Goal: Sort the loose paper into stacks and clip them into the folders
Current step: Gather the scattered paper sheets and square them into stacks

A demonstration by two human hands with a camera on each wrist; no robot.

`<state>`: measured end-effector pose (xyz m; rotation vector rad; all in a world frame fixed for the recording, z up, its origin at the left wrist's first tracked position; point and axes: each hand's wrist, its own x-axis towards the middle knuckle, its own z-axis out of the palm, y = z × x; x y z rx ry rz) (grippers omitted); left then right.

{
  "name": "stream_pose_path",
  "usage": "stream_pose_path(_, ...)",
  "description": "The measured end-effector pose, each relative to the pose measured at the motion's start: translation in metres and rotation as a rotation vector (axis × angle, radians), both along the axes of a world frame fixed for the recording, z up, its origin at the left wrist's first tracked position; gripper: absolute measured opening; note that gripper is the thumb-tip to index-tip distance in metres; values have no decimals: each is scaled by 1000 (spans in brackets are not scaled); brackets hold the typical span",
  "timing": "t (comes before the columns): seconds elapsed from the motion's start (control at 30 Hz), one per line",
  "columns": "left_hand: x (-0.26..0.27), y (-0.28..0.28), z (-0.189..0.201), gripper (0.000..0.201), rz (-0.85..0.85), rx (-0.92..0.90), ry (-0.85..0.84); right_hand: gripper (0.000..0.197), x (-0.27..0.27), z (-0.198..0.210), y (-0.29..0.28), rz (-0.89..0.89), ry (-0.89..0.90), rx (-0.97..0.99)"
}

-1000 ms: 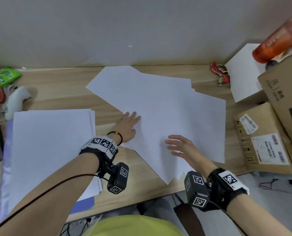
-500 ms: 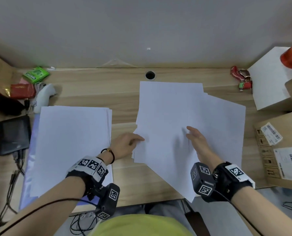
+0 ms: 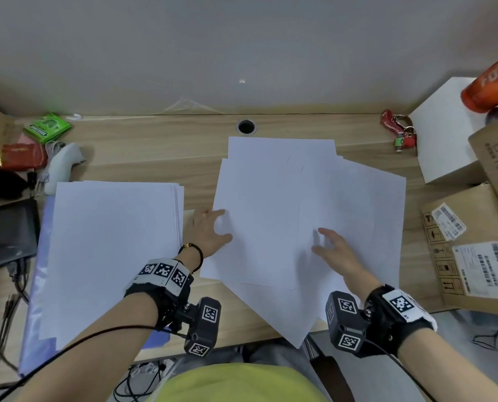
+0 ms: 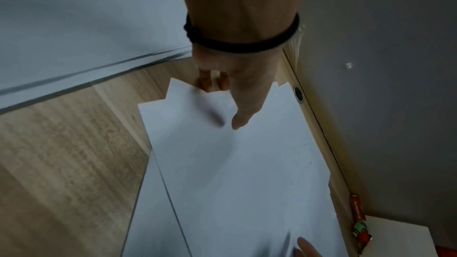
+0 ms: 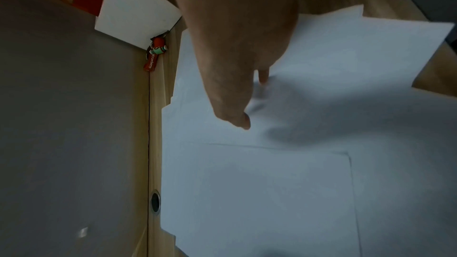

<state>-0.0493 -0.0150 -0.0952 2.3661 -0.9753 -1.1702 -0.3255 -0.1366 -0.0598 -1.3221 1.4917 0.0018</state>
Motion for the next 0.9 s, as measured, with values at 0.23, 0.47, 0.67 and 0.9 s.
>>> stream_pose_path(0.23,-9,13,3,41,-109,9,-32,56,10,9,10,146,-73,85)
stream_pose_path(0.47,-16,18,10,75,152,-62,170,67,23,-5,16,-67,-160,132)
stream_pose_path(0.67,-21,19,18,101,379,-130,396,40,32,-9,17,-106,-164,111)
stream_pose_path(0.9,-14,26,17,74,385,-107,447,41,-36,-3,-18,-159,51,-83)
